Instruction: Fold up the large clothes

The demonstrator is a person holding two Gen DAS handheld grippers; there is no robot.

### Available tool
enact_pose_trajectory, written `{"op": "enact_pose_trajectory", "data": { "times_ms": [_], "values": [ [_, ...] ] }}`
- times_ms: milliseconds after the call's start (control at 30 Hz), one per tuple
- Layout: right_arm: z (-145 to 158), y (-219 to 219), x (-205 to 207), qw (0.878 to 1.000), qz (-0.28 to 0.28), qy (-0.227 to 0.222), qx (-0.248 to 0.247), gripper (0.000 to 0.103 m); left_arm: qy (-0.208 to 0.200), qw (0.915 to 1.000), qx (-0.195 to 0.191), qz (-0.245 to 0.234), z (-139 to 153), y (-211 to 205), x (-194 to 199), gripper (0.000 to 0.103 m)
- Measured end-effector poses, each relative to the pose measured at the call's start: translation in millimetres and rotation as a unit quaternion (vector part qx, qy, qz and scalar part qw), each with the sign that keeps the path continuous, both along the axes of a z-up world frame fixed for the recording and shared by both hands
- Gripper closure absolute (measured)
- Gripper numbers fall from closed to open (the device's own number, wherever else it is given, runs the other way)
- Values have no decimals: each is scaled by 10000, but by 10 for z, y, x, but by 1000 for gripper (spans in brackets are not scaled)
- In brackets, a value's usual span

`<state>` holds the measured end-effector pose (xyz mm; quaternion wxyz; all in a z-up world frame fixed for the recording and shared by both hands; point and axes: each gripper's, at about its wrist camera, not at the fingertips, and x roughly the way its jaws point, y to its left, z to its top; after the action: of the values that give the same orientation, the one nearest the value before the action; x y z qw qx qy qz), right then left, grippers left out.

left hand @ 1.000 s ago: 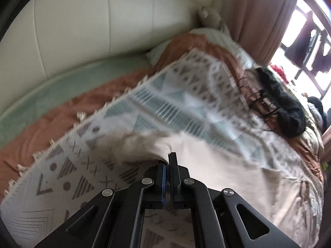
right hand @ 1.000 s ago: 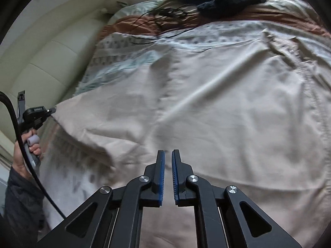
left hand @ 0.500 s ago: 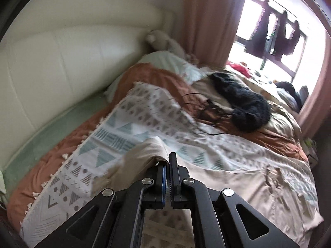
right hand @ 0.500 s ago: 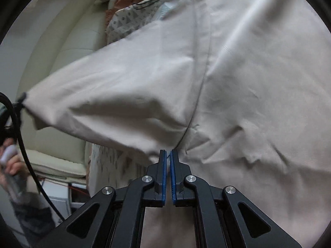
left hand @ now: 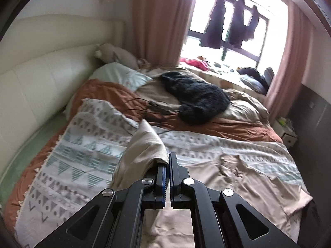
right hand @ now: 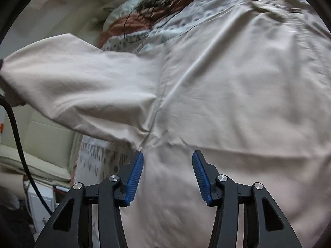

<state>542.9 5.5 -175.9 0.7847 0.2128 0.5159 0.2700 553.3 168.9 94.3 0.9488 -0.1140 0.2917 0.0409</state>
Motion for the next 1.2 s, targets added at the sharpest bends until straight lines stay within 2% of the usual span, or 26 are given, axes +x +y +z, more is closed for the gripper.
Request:
{"op": "enact_pose_trajectory", "data": {
  "times_ms": [233,367,667,767,900,967,1000,1033,1100,1133,1200],
  "values": [
    [166,-692,-322,9987,-475,-198,-43,52,152,9993,47,-331,-66,-565,110,101],
    [204,-920,-230,9979,-624,-162,46,52,383,9980,-2,-507,-178,-884,235,101],
    [124,-1400,-105,9940,-1056,91,287,52,543,9934,-53,-1008,-420,-1593,489,101],
    [112,-1544,-83,9920,-1191,150,400,52,704,9898,-39,-1240,-555,-1812,538,101],
    [54,-1705,-46,9884,-1429,306,421,52,1278,9785,3,-1618,-888,-2071,595,99],
    [40,-1775,-40,9866,-1540,333,432,52,1704,9680,-155,-1835,-1131,-2138,603,91],
    [40,-1807,-42,9858,-1588,332,440,52,1901,9614,-258,-1973,-1260,-2164,587,78],
    [40,-1832,-44,9852,-1624,324,439,52,2039,9562,-333,-2074,-1372,-2187,551,60],
    [43,-1870,-46,9844,-1683,309,415,52,2150,9516,-431,-2154,-1517,-2185,463,40],
    [43,-1883,-44,9839,-1713,305,405,52,2170,9505,-491,-2168,-1565,-2154,408,35],
    [38,-1901,-37,9829,-1778,299,364,52,2259,9468,-635,-2201,-1625,-2060,331,34]
  ]
}}
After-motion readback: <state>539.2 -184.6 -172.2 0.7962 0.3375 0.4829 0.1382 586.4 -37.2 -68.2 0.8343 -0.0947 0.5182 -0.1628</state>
